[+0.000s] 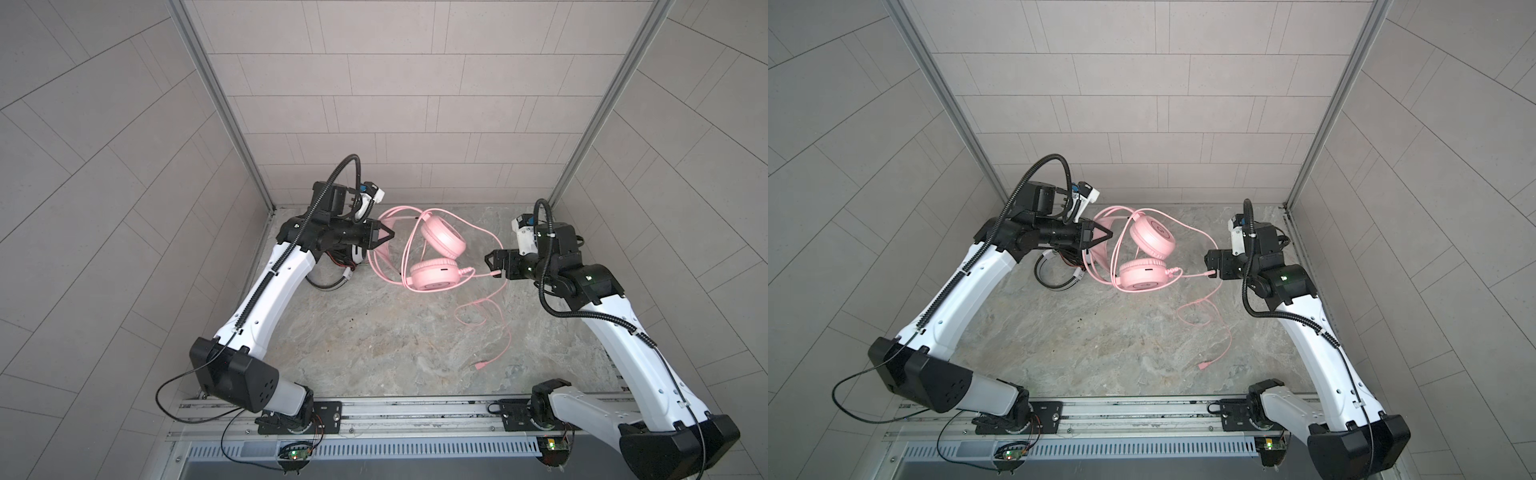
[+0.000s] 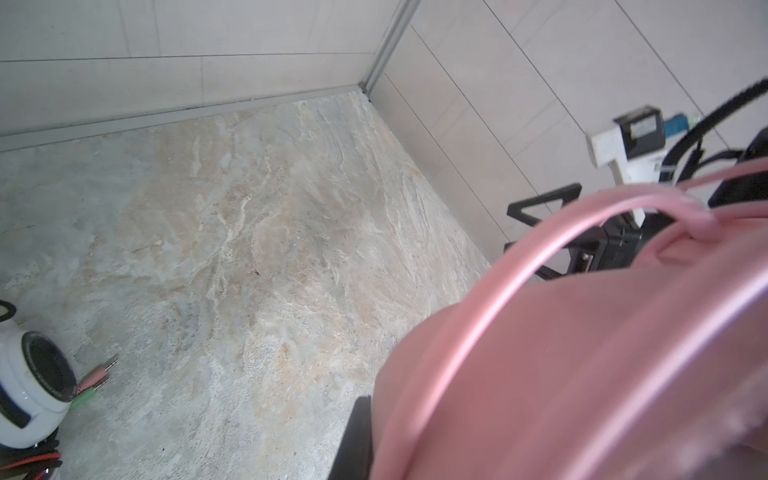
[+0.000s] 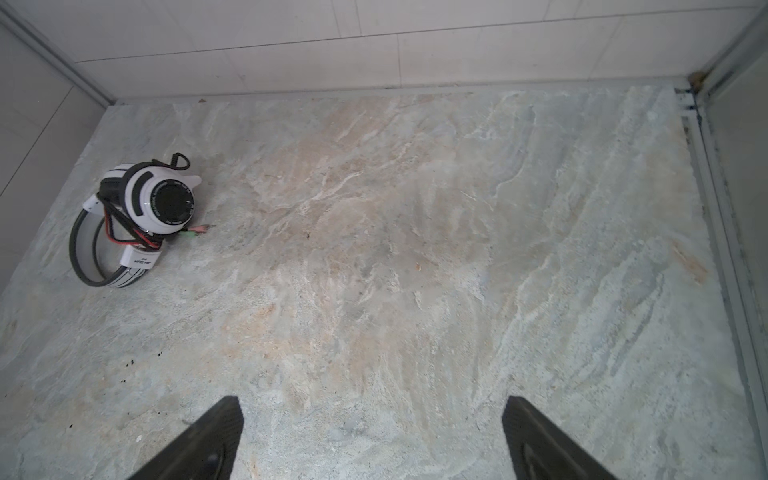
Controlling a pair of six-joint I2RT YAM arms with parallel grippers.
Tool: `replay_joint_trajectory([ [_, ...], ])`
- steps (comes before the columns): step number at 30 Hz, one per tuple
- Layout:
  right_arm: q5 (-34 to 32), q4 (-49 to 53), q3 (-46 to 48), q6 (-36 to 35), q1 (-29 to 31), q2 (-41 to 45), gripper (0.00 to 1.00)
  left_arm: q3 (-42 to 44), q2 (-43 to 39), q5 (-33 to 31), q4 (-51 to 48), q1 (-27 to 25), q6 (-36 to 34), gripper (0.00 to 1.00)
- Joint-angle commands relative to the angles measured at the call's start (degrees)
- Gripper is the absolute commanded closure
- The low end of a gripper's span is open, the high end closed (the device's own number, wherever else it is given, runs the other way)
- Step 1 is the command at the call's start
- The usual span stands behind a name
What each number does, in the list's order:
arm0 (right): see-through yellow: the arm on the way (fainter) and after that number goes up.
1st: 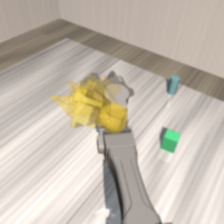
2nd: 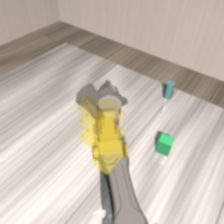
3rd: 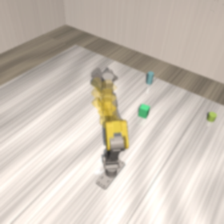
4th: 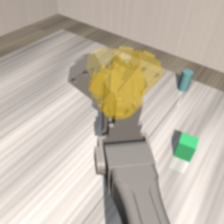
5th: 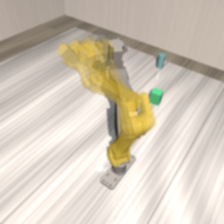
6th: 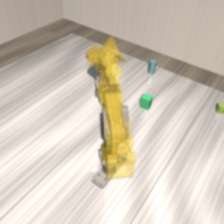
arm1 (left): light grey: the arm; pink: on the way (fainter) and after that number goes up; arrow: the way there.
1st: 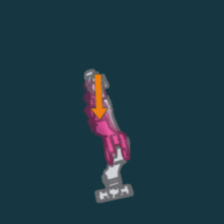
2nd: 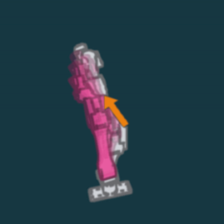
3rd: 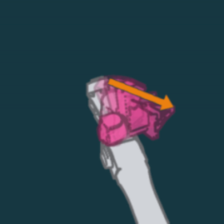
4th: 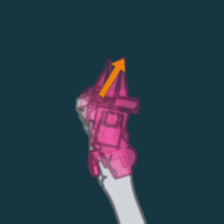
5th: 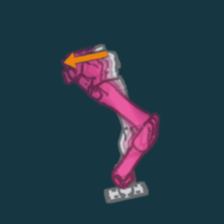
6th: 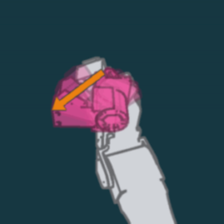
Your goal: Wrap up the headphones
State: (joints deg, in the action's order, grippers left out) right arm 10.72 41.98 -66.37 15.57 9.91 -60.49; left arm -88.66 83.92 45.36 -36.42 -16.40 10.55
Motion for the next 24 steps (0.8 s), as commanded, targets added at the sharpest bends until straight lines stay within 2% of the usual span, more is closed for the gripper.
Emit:
replay_joint_trajectory([
  [1, 3.46, -0.86, 4.06, 1.48, -0.36, 1.48, 0.01, 1.89, -2.64, 6.54, 10.00, 2.23, 9.59, 1.00],
  [3, 5.77, -2.61, 7.07, 2.29, -0.34, 2.94, 0.01, 1.96, -2.28, 7.49, 11.08, 3.16, 11.23, 1.00],
  [7, 6.08, -2.69, 9.73, 2.67, -0.40, 4.79, 0.01, 2.18, -2.15, 8.39, 13.20, 3.74, 13.35, 1.00],
  [12, 8.24, -5.01, 11.56, 3.10, -0.41, 3.58, 0.01, 1.60, -2.49, 8.71, 14.26, 4.22, 15.21, 1.00],
  [19, 15.86, -21.87, 21.58, 8.35, 1.56, -2.51, 0.01, -3.95, -0.80, 8.12, 6.52, 4.77, 14.79, 1.00],
  [24, 13.66, -30.07, 21.81, 5.96, 6.97, -9.52, 0.01, -9.18, 0.28, 8.75, 1.53, 4.78, 14.70, 1.00],
])
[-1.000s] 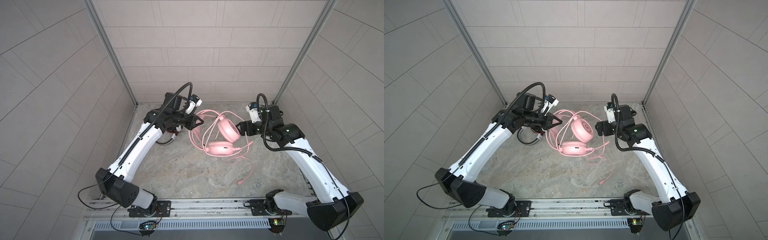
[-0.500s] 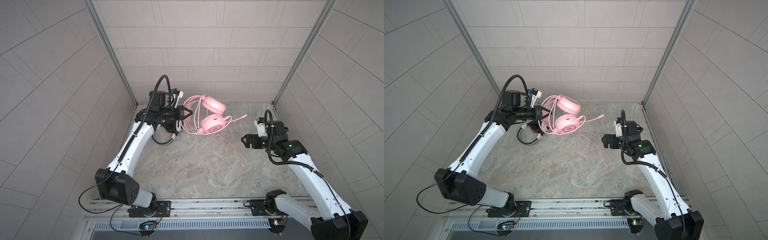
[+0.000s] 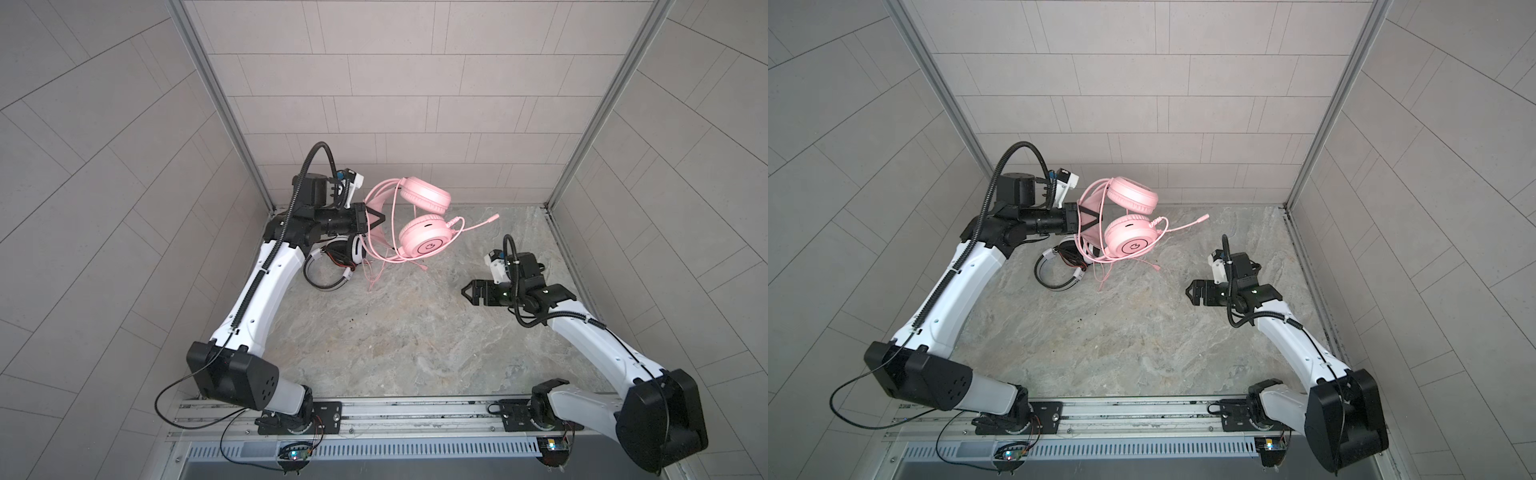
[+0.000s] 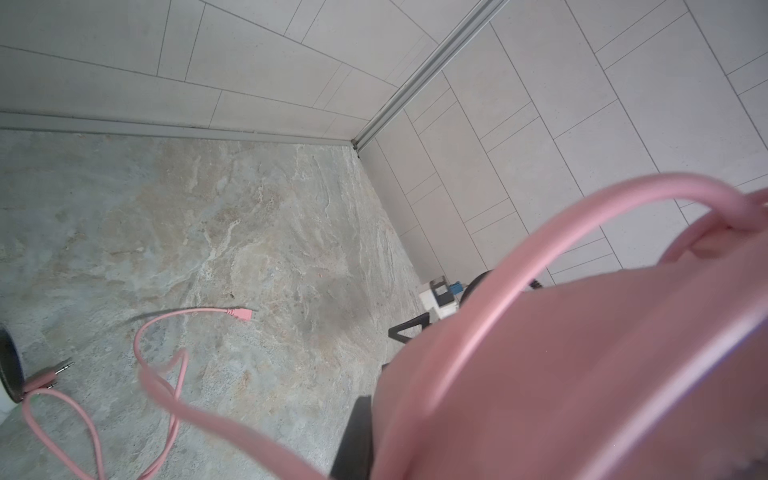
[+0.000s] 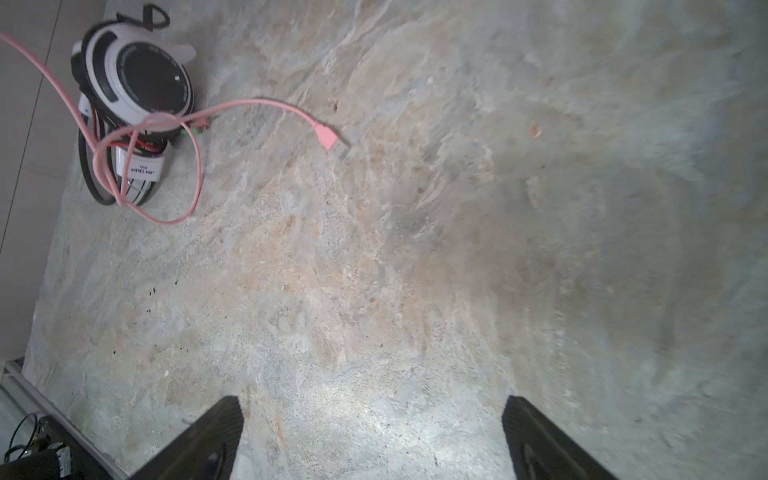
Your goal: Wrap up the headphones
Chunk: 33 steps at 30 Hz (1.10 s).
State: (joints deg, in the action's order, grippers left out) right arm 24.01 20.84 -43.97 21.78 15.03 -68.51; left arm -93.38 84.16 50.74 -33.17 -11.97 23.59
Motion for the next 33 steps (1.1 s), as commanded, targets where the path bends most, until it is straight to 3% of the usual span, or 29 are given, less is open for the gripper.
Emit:
replay_joint_trajectory([
  [1, 0.96, -11.89, -0.37, -0.09, 2.30, -3.20, 0.01, -5.43, 0.09, 3.50, -2.64, 0.36, 1.50, 1.00],
  [6, 5.26, -24.85, -1.76, 0.64, 3.81, -12.84, 0.01, -8.27, 0.91, 5.10, -5.48, 0.31, 1.71, 1.00],
  [14, 5.24, -27.18, -14.94, -8.18, 13.57, -29.25, 0.01, -19.81, 6.06, 4.73, -23.76, 0.25, -4.14, 1.00],
  [21, 6.03, -32.83, -24.77, -12.67, 16.17, -41.55, 0.01, -18.67, 4.36, 3.63, -23.32, 0.22, -3.06, 1.00],
  [26, 10.17, -30.49, -35.34, -13.96, 16.64, -51.53, 0.01, -18.32, 3.87, 3.88, -23.34, 0.34, -3.11, 1.00],
  [33, 9.91, -27.33, -46.15, -14.08, 18.07, -59.23, 0.01, -17.53, 3.71, 4.20, -23.18, 0.36, -3.09, 1.00],
])
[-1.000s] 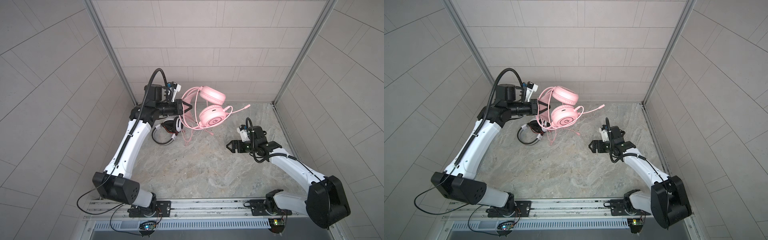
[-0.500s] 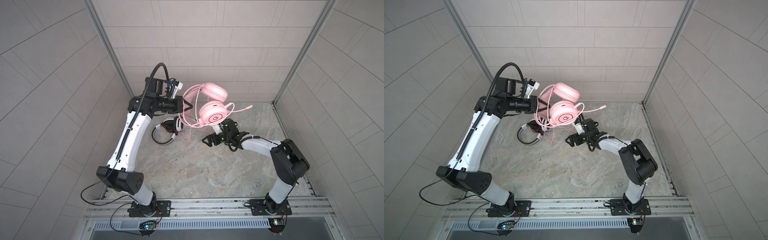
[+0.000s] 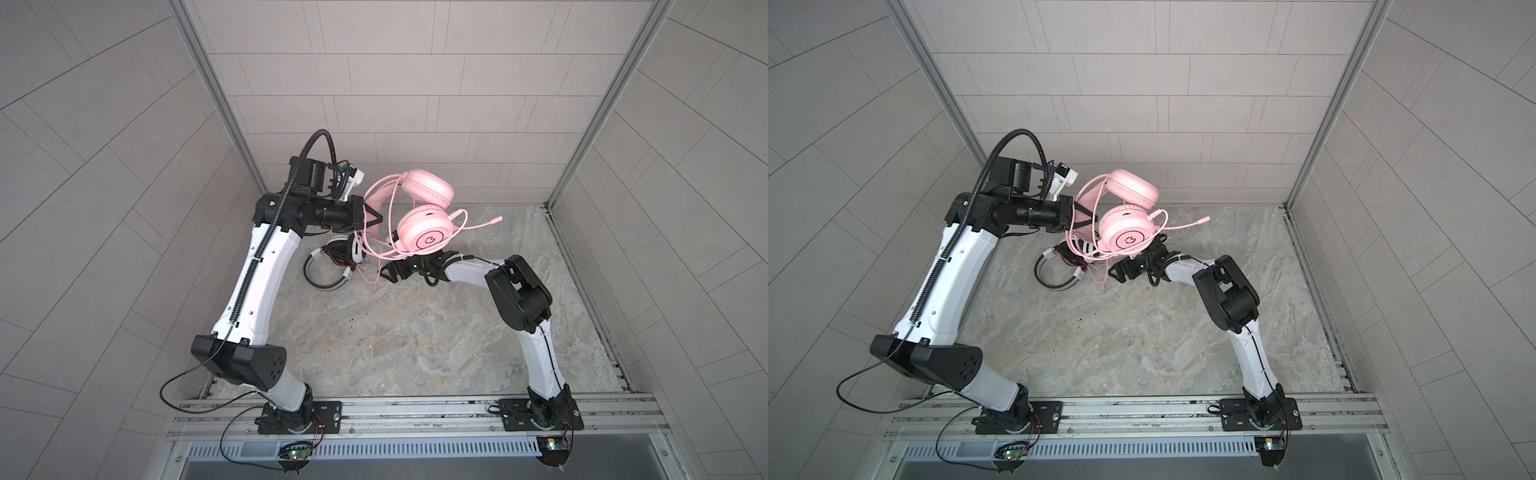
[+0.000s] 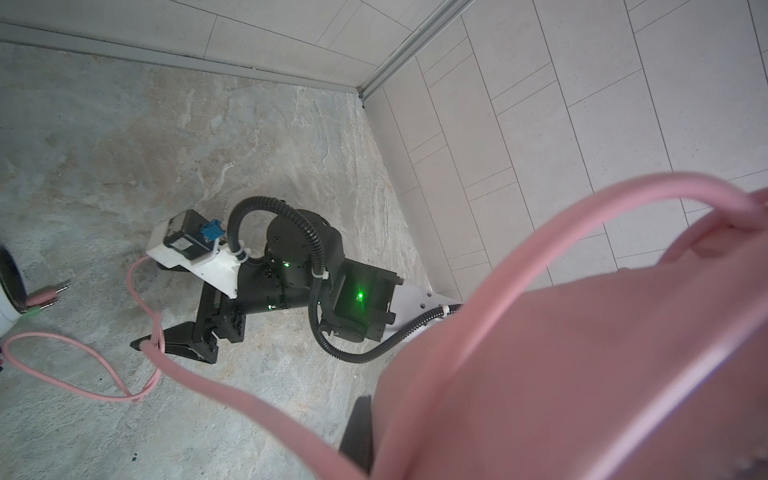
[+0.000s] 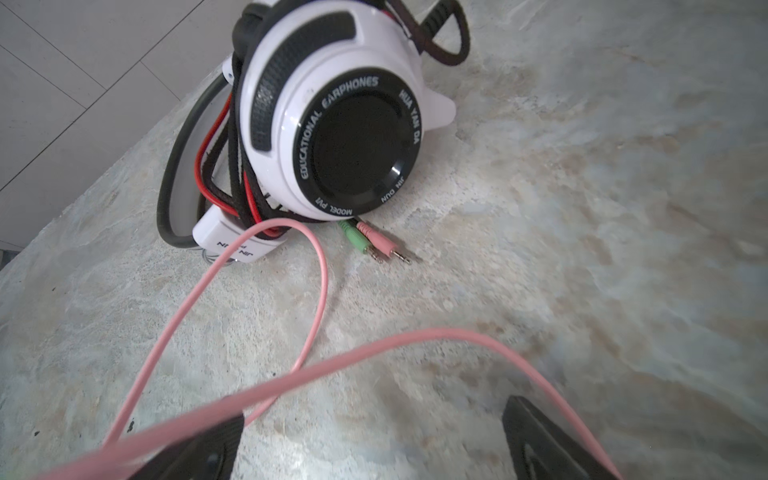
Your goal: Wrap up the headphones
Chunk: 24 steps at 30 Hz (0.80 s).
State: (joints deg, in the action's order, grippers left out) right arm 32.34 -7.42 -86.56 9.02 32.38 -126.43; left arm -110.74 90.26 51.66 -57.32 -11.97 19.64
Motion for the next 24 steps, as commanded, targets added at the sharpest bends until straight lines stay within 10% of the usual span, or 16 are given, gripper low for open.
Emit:
replay_joint_trajectory([
  [1, 1.94, 1.45, -4.91, -1.20, 0.73, -2.19, 0.01, -0.18, -2.41, 3.36, 1.01, 0.36, 0.84, 1.00],
  [9, 2.62, -1.43, -13.79, 5.57, 0.72, -10.33, 0.15, 0.07, -2.32, 3.77, 1.81, 0.32, 1.55, 1.00],
  [14, 3.64, -0.47, -17.97, 7.60, 0.67, -12.13, 0.76, 0.35, -2.54, 3.87, 1.86, 0.50, 1.58, 1.00],
  [17, 2.35, -2.20, -13.95, 8.12, 0.22, -9.15, 0.95, 0.32, -2.71, 3.70, 1.74, 1.21, 1.32, 1.00],
  [24, -4.96, -13.40, 12.63, 14.59, -7.69, 9.40, 1.00, -3.33, -1.16, -4.29, -8.35, 3.49, -7.56, 1.00],
])
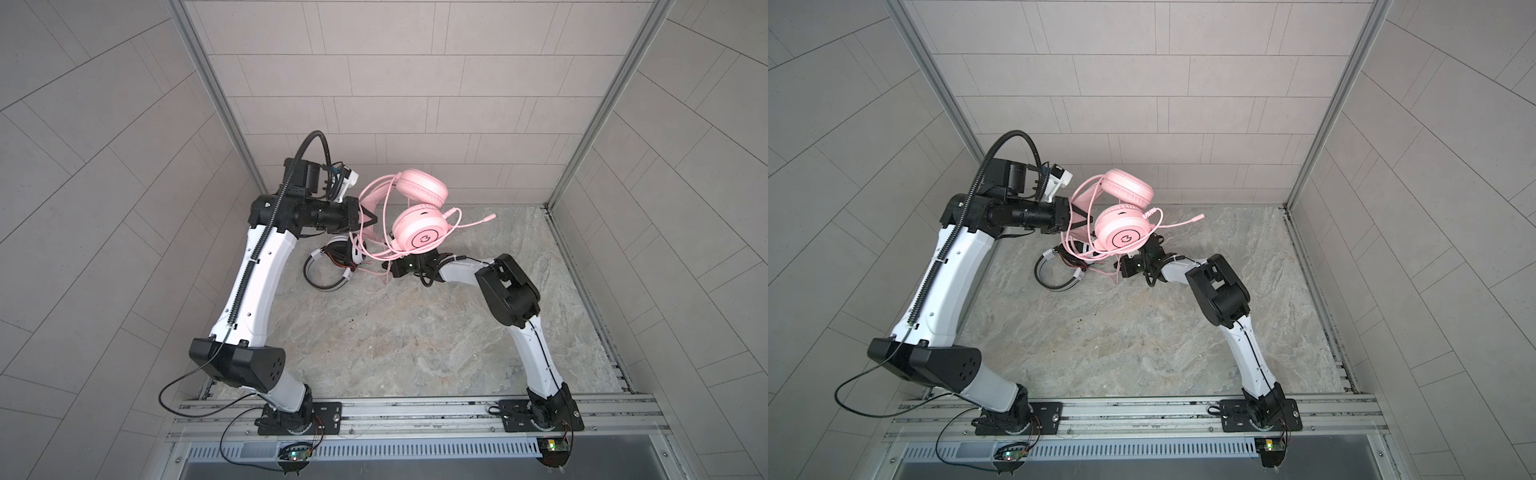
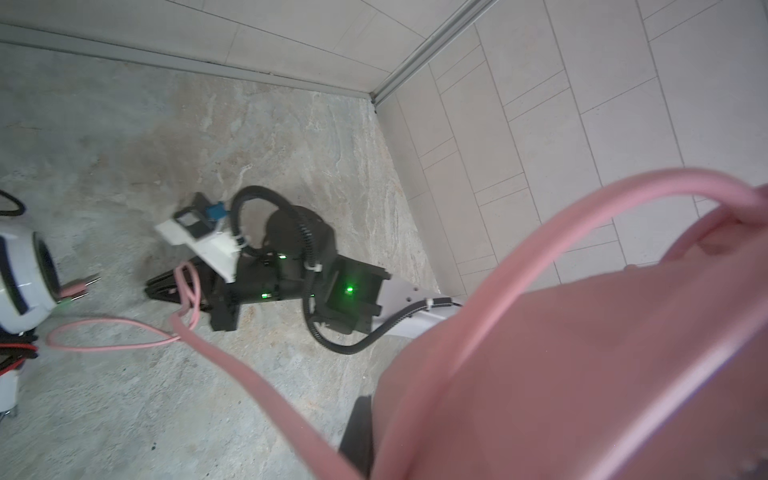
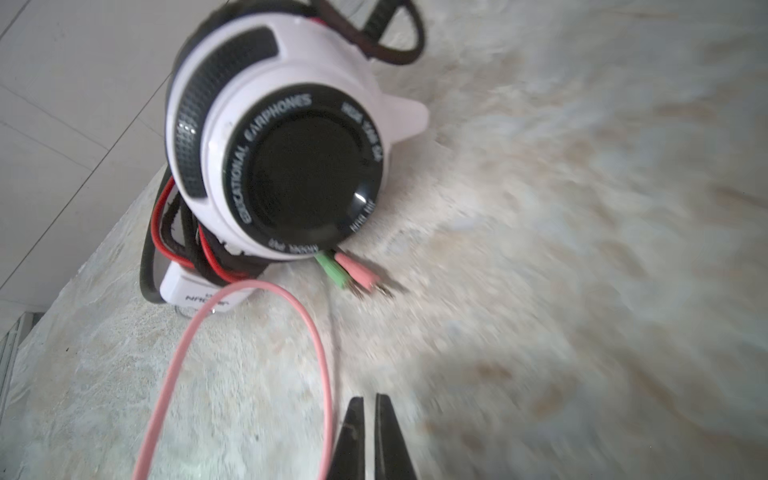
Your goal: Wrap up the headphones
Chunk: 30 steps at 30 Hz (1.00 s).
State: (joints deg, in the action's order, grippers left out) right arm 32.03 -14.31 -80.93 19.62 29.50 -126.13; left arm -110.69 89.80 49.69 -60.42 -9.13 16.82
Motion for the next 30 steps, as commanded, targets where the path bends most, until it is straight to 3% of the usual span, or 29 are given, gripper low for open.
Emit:
replay_joint_trajectory([
  [1, -5.80, -7.46, 10.83, 5.10, -6.75, 12.21, 1.00, -4.15, 0.00, -4.43, -7.43, 0.65, -6.46, 1.00],
  [6, -13.35, -2.46, 25.88, 8.68, -19.45, 30.90, 1.00, -6.91, 3.16, -17.28, -15.25, 0.64, -13.02, 1.00],
  [10, -16.46, 8.17, 27.72, 8.08, -29.74, 41.42, 1.00, -6.45, 3.79, -25.51, -16.89, 0.68, -15.16, 1.00],
  [14, -15.46, 12.37, 28.22, 9.20, -37.38, 46.36, 1.00, -5.52, 3.88, -32.47, -18.59, 0.69, -16.76, 1.00],
  [20, -14.32, 14.07, 28.42, 8.15, -37.25, 44.94, 1.00, -5.92, 3.74, -40.83, -20.31, -1.34, -17.16, 1.00],
  [25, -16.49, 21.20, 25.40, 6.41, -36.88, 42.31, 1.00, -8.49, 5.78, -45.50, -23.58, -4.16, -17.87, 1.00],
  [26, -17.81, 23.11, 24.77, 6.29, -36.88, 42.13, 0.97, -9.01, 6.23, -45.08, -23.88, -4.48, -18.03, 1.00],
  [29, -16.86, 24.38, 24.80, 7.19, -36.84, 41.51, 0.53, -10.24, 7.13, -43.25, -24.17, -6.12, -18.23, 1.00],
  [30, -15.75, 24.51, 24.57, 7.36, -36.36, 41.04, 0.46, -10.87, 7.58, -43.93, -24.47, -6.96, -18.23, 1.00],
])
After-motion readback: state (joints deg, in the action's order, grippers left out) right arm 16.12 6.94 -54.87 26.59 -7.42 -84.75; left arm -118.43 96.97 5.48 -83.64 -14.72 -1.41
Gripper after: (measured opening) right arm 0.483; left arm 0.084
